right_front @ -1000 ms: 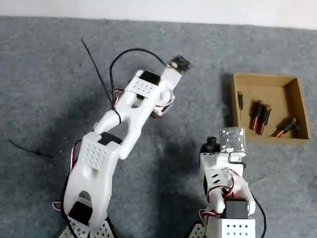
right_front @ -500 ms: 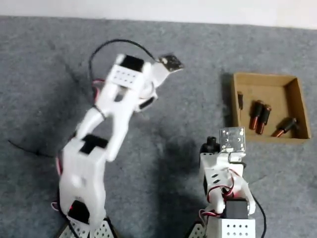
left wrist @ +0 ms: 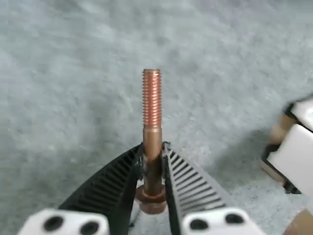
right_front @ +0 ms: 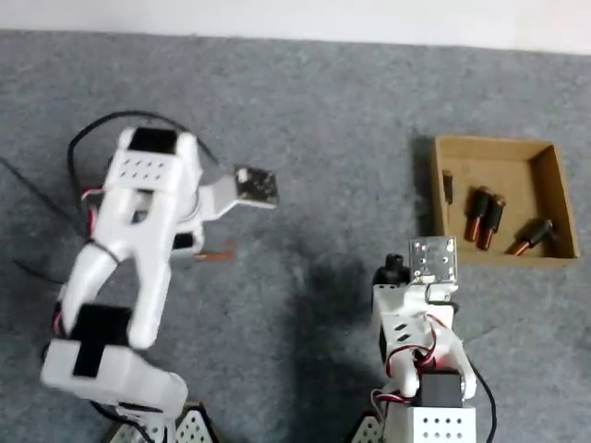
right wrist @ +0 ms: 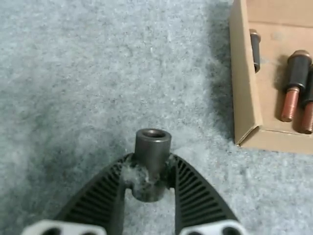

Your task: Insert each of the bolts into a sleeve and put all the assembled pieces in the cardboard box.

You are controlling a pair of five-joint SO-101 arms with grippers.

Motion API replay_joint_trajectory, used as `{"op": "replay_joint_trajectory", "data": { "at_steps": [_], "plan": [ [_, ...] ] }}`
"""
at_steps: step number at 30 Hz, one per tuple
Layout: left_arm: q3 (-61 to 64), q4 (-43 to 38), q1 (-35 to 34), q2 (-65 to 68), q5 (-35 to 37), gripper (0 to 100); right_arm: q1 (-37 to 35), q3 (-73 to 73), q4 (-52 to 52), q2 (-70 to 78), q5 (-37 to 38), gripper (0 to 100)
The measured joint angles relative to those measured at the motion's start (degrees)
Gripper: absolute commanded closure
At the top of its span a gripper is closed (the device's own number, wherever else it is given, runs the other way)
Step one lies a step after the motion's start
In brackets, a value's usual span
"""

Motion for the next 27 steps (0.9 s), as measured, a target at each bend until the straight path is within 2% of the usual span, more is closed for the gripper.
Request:
{"op": "replay_joint_trajectory", "data": {
  "at_steps": [5,9,16,18,20,23,25,27],
  "plan": [
    [11.25,-4.57,-2.81,-9.14,-3.25,100,0.00,0.00,0.00,0.00,0.00,99.4],
    [20.84,-12.57,-2.55,-14.59,-3.43,100,0.00,0.00,0.00,0.00,0.00,99.4],
    [29.01,-29.27,-2.64,-14.51,-3.43,100,0.00,0.00,0.00,0.00,0.00,99.4],
    [29.10,-31.12,-2.64,-13.27,-3.43,99,0.00,0.00,0.00,0.00,0.00,99.4],
    [29.10,-31.74,-2.64,-11.96,-3.43,90,0.00,0.00,0.00,0.00,0.00,99.4],
    [28.66,-32.09,-2.81,-10.55,-0.35,71,0.00,0.00,0.00,0.00,0.00,99.4],
    [27.34,-32.18,-2.99,-10.55,5.10,66,0.00,0.00,0.00,0.00,0.00,99.4],
    [25.32,-32.18,-3.34,-10.55,12.66,68,0.00,0.00,0.00,0.00,0.00,99.4]
  ]
}}
